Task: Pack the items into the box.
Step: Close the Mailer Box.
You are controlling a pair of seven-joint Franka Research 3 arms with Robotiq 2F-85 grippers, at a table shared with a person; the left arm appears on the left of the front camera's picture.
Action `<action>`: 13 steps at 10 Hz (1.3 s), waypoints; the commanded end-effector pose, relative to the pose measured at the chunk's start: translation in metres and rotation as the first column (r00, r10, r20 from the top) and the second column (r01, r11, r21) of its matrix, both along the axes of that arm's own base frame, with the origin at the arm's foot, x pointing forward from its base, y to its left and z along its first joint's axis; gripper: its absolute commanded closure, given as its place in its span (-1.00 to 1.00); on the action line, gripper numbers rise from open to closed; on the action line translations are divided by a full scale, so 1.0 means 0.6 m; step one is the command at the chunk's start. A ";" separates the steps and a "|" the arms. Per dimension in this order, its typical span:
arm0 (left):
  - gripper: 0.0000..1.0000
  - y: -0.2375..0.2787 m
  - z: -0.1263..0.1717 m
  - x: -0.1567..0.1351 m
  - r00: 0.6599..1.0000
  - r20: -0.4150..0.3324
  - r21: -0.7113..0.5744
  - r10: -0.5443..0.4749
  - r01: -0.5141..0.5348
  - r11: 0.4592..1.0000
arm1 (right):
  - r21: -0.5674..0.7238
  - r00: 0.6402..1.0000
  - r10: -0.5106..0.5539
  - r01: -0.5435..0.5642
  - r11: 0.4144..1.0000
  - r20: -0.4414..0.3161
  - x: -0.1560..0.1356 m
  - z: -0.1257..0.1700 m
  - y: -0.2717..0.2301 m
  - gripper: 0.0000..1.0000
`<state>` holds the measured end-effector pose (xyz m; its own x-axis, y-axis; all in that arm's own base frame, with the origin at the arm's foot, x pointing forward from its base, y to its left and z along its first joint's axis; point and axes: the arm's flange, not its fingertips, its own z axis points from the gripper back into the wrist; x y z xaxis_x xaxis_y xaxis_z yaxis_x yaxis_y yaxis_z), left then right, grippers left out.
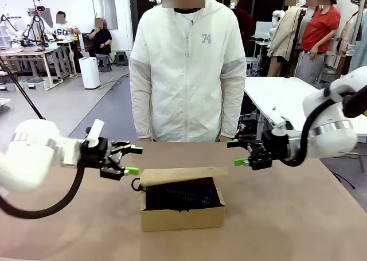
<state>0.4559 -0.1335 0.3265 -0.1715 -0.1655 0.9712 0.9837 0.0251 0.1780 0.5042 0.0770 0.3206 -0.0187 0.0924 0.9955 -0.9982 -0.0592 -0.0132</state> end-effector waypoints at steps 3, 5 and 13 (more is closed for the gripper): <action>-1.00 0.059 -0.053 -0.110 0.998 -0.061 -0.049 0.035 -0.038 0.998 | 0.146 0.998 -0.052 0.058 0.988 -0.043 -0.017 0.017 -0.048 -1.00; -1.00 0.063 -0.045 -0.080 0.999 -0.021 -0.225 0.028 -0.032 0.974 | 0.201 0.992 -0.063 0.083 0.976 -0.105 0.016 0.016 0.003 -1.00; -1.00 -0.080 0.010 0.115 0.852 -0.523 -0.016 -0.037 0.033 0.999 | -0.149 0.976 -0.039 0.007 0.989 -0.214 0.041 -0.038 0.176 -1.00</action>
